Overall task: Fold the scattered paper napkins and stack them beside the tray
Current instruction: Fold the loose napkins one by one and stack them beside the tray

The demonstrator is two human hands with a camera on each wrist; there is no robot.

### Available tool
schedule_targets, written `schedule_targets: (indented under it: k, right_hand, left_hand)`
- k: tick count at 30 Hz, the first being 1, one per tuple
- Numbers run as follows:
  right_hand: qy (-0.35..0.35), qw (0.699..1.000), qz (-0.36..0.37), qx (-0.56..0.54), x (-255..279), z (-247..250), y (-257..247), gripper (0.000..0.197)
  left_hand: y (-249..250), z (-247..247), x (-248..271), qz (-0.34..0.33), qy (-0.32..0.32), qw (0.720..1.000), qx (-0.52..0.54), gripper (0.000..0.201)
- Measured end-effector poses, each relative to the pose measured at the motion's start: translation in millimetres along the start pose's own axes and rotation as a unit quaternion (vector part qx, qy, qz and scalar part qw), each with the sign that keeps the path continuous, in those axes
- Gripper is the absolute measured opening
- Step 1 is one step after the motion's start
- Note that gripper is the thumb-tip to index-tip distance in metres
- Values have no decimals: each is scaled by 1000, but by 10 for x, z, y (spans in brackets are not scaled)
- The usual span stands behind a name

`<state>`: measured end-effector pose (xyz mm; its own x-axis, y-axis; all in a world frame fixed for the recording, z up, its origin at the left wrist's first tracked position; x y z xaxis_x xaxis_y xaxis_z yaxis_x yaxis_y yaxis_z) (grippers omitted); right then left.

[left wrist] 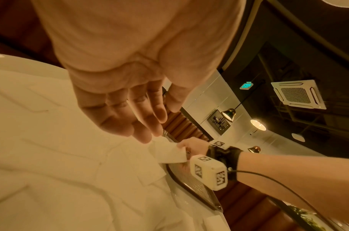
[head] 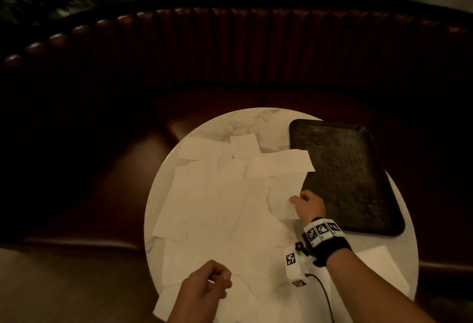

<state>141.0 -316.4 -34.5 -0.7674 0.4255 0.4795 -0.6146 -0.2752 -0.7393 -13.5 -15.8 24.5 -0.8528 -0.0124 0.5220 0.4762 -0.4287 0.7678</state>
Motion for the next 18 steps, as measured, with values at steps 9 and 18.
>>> schedule_targets:
  k: [9,18]
  right_hand:
    - [-180,941,63,-279,1390,330,-543,13]
    - [-177,955,114,-207,2201,316,-180,41]
  left_hand:
    - [559,-121,-249,-80,-31,989,124,38]
    - [1012,-390,-152,-134,-123,938,296,36]
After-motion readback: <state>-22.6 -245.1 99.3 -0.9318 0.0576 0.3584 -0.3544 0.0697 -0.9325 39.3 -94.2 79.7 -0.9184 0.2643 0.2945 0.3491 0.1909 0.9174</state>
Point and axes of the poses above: each hand's wrist, its own x-axis away from the middle knuckle, its own z-axis out of the back of the hand, y = z × x, the point moved 10 cm from there along -x, towards the middle knuckle
